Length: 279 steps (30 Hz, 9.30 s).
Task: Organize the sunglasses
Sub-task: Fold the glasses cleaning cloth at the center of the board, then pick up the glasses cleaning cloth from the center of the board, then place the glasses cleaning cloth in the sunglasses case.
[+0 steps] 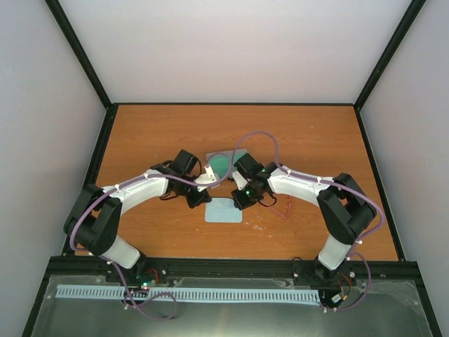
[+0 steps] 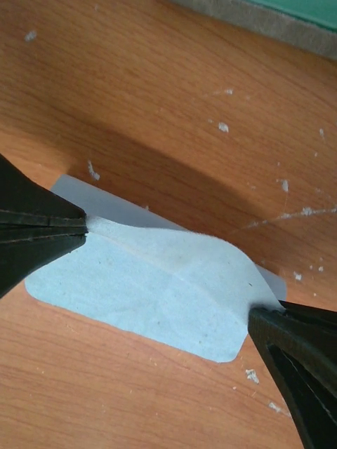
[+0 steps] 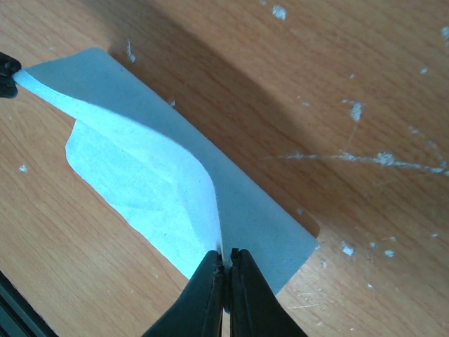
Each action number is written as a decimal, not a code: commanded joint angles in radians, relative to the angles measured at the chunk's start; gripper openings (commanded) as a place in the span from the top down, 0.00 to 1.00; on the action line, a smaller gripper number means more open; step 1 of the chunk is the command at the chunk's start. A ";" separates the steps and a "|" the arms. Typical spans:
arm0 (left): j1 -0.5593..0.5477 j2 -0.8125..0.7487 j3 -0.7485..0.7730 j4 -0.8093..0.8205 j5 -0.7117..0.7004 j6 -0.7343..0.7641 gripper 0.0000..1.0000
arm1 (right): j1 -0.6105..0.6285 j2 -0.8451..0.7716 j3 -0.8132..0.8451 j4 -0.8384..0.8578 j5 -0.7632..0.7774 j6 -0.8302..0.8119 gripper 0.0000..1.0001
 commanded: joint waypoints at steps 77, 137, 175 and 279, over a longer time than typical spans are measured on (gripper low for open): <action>-0.040 0.077 -0.026 0.042 -0.119 -0.038 0.76 | 0.001 0.084 -0.048 0.020 0.095 0.119 0.69; -0.040 -0.029 0.052 0.112 -0.170 -0.099 0.99 | -0.013 -0.132 -0.073 0.132 0.318 0.178 0.97; 0.098 0.266 0.289 0.188 -0.117 0.030 0.99 | -0.174 0.217 0.306 0.093 0.334 0.051 0.97; 0.081 0.163 0.212 0.196 -0.061 -0.020 0.49 | -0.193 0.087 0.211 0.077 0.354 0.129 0.69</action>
